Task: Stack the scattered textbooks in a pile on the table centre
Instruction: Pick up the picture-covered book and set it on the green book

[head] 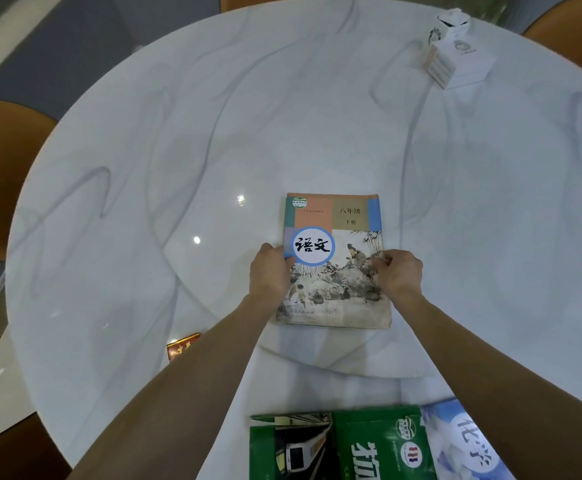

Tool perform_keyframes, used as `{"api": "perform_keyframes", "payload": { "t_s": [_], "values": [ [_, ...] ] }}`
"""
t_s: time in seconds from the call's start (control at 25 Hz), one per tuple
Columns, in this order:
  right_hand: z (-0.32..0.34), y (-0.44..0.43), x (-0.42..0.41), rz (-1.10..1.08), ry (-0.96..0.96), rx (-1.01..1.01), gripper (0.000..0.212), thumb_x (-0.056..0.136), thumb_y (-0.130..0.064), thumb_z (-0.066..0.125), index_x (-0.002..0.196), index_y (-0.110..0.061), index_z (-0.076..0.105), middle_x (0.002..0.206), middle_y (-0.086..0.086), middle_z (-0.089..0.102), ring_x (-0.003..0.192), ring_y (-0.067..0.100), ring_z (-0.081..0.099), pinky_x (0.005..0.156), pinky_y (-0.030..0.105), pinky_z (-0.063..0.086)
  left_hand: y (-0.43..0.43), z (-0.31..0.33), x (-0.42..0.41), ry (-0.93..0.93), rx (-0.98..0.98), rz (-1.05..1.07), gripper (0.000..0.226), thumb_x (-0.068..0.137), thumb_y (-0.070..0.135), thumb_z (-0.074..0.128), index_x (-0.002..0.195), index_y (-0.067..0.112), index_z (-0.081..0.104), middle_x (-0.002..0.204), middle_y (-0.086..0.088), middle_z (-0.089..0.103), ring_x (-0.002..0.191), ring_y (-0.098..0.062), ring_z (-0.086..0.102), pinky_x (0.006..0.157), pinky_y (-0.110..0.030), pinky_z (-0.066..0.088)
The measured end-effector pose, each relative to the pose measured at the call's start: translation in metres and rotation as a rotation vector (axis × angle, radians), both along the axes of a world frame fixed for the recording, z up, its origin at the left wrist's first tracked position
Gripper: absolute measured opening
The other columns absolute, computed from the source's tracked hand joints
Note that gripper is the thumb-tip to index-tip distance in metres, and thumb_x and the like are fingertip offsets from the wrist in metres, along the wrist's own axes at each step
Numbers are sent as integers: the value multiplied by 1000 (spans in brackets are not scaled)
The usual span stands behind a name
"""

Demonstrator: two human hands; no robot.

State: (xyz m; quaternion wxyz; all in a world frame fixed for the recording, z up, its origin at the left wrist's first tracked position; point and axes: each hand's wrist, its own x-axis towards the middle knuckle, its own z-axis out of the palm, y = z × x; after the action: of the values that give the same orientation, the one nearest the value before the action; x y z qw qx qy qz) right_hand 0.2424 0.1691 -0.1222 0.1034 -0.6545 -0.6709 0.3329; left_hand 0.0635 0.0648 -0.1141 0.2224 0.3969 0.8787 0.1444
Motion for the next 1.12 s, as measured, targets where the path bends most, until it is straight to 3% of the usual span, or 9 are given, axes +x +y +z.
{"api": "perform_keyframes", "payload": {
  "t_s": [0.08, 0.28, 0.44, 0.64, 0.72, 0.8, 0.88, 1.12],
  "values": [
    [2, -1, 0, -21, -18, -10, 31, 92, -15, 57, 68, 5, 59, 62, 15, 53, 69, 28, 50, 62, 29, 39, 1, 0, 2, 36, -24, -35, 33, 99, 23, 47, 117, -1, 61, 117, -20, 55, 103, -35, 59, 83, -35, 46],
    [2, 3, -2, -16, -27, -35, 26, 91, -16, 59, 83, 8, 67, 74, 19, 60, 73, 29, 56, 74, 38, 53, -1, 1, 6, 41, -37, -26, 31, 100, 22, 46, 116, 0, 62, 118, -20, 54, 103, -34, 60, 84, -35, 47],
    [6, 4, -1, -11, -40, -62, 27, 92, -16, 57, 71, 1, 57, 67, 12, 53, 68, 27, 51, 64, 30, 44, 0, 4, 9, 10, -17, 22, 27, 99, 18, 48, 112, -2, 61, 119, -20, 55, 104, -34, 59, 84, -35, 46],
    [7, 3, -2, 7, -75, -63, 41, 93, -17, 56, 56, -7, 42, 58, 2, 40, 70, 27, 48, 65, 28, 41, 0, 5, 10, -2, -37, 42, 27, 98, 18, 50, 112, -3, 60, 120, -21, 55, 106, -35, 58, 86, -36, 46],
    [11, 1, -1, 37, -78, -79, 31, 93, -20, 54, 67, -3, 51, 66, 8, 50, 75, 29, 52, 66, 30, 43, -2, 8, 10, 0, -47, 34, 32, 98, 23, 48, 114, -3, 59, 120, -22, 55, 107, -35, 57, 87, -37, 46],
    [17, -4, 1, 88, -106, -66, 29, 94, -25, 49, 91, 2, 61, 93, 19, 62, 90, 35, 59, 76, 36, 49, -6, 14, 14, 60, -56, 3, 35, 98, 26, 47, 117, -2, 55, 118, -21, 55, 109, -35, 55, 87, -39, 48],
    [24, -12, 7, 129, -176, -25, 34, 96, -27, 44, 112, -1, 59, 115, 19, 58, 106, 36, 58, 87, 40, 49, -12, 20, 18, 183, -71, -87, 35, 98, 26, 45, 123, 2, 51, 118, -18, 54, 111, -33, 53, 86, -40, 49],
    [52, -44, 37, 317, -341, 109, 35, 96, -23, 40, 122, -5, 55, 121, 16, 53, 112, 33, 53, 92, 40, 45, -20, 49, 43, 353, -97, -414, 38, 97, 22, 40, 133, 10, 48, 128, -13, 52, 118, -30, 50, 92, -40, 45]
  ]
}}
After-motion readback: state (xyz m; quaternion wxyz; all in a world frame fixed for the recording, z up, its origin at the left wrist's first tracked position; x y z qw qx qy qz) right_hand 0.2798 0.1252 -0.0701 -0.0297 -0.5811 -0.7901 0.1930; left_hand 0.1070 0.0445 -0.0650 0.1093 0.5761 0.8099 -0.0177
